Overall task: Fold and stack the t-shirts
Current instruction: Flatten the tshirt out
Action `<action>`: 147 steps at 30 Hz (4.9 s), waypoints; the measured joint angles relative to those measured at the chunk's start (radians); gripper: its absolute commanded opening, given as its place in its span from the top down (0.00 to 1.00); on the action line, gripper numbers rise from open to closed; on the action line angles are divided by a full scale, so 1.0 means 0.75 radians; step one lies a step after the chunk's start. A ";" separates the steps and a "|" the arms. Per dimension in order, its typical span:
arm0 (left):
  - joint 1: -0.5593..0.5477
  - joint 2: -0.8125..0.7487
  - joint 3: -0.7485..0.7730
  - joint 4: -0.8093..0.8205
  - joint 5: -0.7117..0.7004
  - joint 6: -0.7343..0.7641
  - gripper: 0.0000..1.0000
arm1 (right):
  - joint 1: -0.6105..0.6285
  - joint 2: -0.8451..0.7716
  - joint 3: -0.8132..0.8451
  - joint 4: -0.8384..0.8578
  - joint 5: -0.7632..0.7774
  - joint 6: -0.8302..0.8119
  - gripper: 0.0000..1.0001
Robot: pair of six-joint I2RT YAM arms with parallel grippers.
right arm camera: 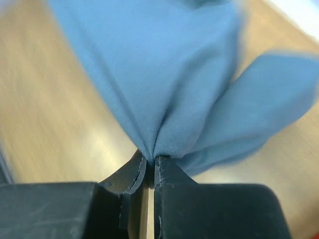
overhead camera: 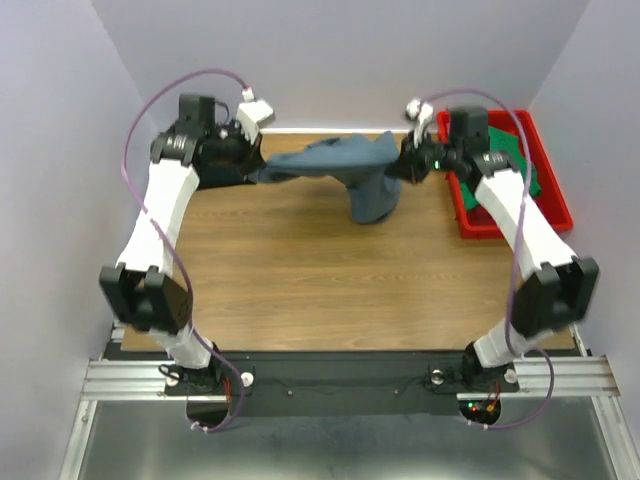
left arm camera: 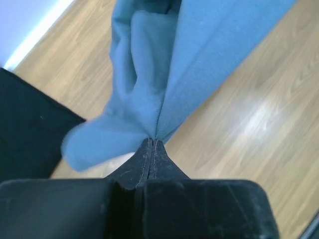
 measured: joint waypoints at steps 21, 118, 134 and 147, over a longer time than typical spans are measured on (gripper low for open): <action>0.074 -0.354 -0.832 0.034 -0.296 0.271 0.32 | 0.179 -0.089 -0.415 -0.361 0.299 -0.303 0.22; 0.141 0.290 -0.490 0.234 -0.082 -0.149 0.37 | 0.329 0.449 -0.193 -0.208 0.142 0.056 1.00; -0.007 0.443 -0.448 0.317 -0.159 -0.167 0.95 | 0.319 0.180 -0.253 -0.219 0.225 0.046 0.99; 0.063 0.159 -0.302 0.244 -0.237 -0.222 1.00 | 0.189 -0.074 -0.200 -0.233 0.386 0.048 0.99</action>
